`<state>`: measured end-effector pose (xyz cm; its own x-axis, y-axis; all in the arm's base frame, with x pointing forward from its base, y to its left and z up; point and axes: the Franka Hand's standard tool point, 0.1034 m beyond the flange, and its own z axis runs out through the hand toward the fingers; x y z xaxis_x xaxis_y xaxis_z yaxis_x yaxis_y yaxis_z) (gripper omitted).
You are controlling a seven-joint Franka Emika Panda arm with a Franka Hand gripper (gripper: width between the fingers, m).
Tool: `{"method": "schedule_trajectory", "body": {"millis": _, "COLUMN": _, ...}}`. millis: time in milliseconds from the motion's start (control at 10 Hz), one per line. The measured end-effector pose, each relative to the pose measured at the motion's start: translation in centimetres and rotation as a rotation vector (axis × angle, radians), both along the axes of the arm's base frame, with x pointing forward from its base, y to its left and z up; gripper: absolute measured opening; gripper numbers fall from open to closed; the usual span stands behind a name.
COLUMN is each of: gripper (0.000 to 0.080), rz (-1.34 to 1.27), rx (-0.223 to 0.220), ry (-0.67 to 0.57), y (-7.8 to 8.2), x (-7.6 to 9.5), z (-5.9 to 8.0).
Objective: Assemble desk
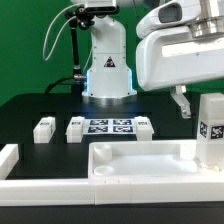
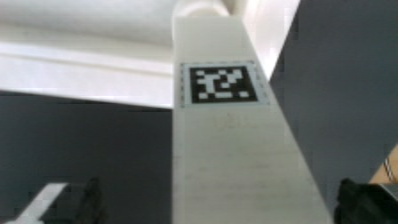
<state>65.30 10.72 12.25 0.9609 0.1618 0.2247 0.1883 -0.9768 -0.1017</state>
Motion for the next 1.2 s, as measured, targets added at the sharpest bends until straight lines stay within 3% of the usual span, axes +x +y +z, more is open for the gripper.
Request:
{"method": "schedule_trajectory", "body": {"millis": 200, "gripper": 0.0649, "rz": -0.013, "rx": 0.005, "ry": 0.157, "y": 0.2, "x": -0.4, "z": 0.1}}
{"method": "schedule_trajectory", "body": {"millis": 500, "gripper": 0.0649, "rz": -0.033, "rx": 0.011, "ry": 0.15, "y": 0.3, "x": 0.0, "z": 0.1}}
{"method": "schedule_trajectory", "body": {"millis": 600, "gripper": 0.0536, "rz": -0.075, "rx": 0.017, "ry": 0.156, "y": 0.3, "x": 0.0, "z": 0.1}}
{"method": "schedule_trajectory", "body": {"millis": 700, "gripper": 0.0536, "rz": -0.144, "rx": 0.027, "ry": 0.166, "y": 0.3, "x": 0.0, "z": 0.1}}
{"method": "schedule_trajectory", "body": {"millis": 800, "gripper": 0.0329, "rz": -0.196, "rx": 0.029, "ry": 0.173, "y": 0.1, "x": 0.0, "z": 0.0}}
{"method": "schedule_trajectory", "body": {"millis": 900, "gripper": 0.0297, "rz": -0.235, "rx": 0.033, "ry": 0.178, "y": -0.1, "x": 0.0, "z": 0.0}}
{"method": "schedule_trajectory", "body": {"millis": 1200, "gripper": 0.0297, "rz": -0.699, "rx": 0.089, "ry": 0.196, "y": -0.3, "x": -1.1, "z": 0.0}}
